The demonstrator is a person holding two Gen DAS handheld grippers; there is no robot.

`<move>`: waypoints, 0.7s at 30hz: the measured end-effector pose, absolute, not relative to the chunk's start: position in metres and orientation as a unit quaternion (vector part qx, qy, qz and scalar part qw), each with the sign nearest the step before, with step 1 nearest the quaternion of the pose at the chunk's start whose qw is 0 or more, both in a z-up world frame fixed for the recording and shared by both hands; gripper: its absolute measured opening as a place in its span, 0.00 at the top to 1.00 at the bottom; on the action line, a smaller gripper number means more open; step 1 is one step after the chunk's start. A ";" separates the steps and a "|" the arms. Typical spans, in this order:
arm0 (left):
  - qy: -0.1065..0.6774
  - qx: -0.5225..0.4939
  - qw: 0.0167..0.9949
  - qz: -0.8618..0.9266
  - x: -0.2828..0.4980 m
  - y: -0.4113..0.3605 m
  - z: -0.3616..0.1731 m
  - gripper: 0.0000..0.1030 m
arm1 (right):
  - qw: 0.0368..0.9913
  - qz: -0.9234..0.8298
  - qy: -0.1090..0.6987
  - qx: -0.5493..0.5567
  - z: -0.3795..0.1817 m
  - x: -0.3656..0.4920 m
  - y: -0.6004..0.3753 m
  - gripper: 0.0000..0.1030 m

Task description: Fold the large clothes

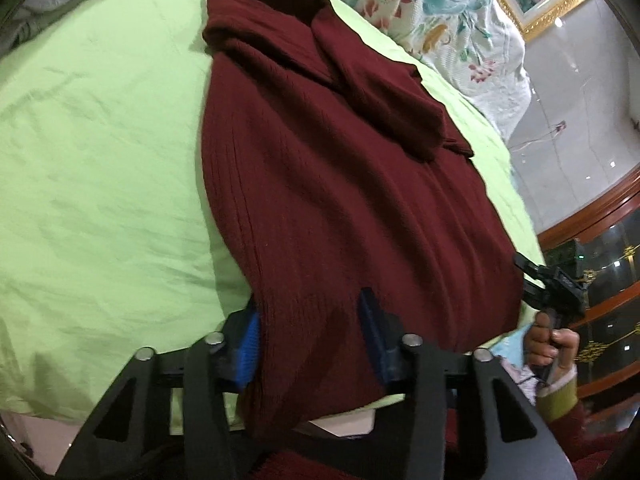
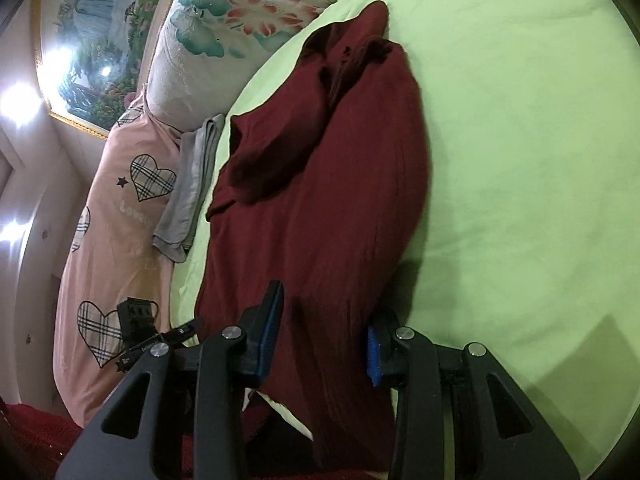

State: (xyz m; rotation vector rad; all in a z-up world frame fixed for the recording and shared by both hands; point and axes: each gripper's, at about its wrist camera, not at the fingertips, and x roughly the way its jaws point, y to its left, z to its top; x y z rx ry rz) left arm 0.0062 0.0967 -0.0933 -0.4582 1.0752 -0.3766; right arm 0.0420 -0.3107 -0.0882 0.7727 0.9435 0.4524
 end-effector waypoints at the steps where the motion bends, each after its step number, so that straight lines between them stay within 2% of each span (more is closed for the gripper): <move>1: 0.506 -0.217 0.815 -0.180 0.006 0.097 -0.095 0.60 | 0.795 0.215 0.438 0.361 -0.088 0.043 -0.310 0.64; 8: 0.504 -0.224 0.811 -0.197 0.001 0.103 -0.096 0.62 | 0.795 0.213 0.431 0.369 -0.088 0.032 -0.325 0.64; 11: 0.507 -0.224 0.807 -0.203 0.008 0.100 -0.097 0.73 | 0.795 0.204 0.422 0.386 -0.089 0.036 -0.330 0.64; 12: 0.511 -0.219 0.806 -0.202 0.009 0.098 -0.097 0.82 | 0.792 0.204 0.427 0.386 -0.091 0.037 -0.328 0.64; 15: 0.514 -0.218 0.804 -0.202 0.006 0.099 -0.101 0.93 | 0.792 0.219 0.447 0.354 -0.090 0.031 -0.318 0.66; 16: 0.515 -0.223 0.803 -0.201 0.003 0.100 -0.103 0.93 | 0.792 0.224 0.451 0.345 -0.090 0.027 -0.315 0.66; 17: 0.514 -0.227 0.803 -0.200 0.002 0.102 -0.104 0.93 | 0.792 0.229 0.454 0.337 -0.089 0.022 -0.313 0.70; 18: 0.507 -0.237 0.805 -0.194 -0.001 0.106 -0.105 0.93 | 0.795 0.227 0.455 0.331 -0.089 0.018 -0.311 0.83; 19: 0.502 -0.244 0.807 -0.191 -0.003 0.107 -0.104 0.94 | 0.794 0.221 0.461 0.330 -0.092 0.015 -0.311 0.89; 21: 0.491 -0.255 0.812 -0.183 -0.004 0.109 -0.102 0.94 | 0.792 0.216 0.455 0.345 -0.096 0.013 -0.316 0.92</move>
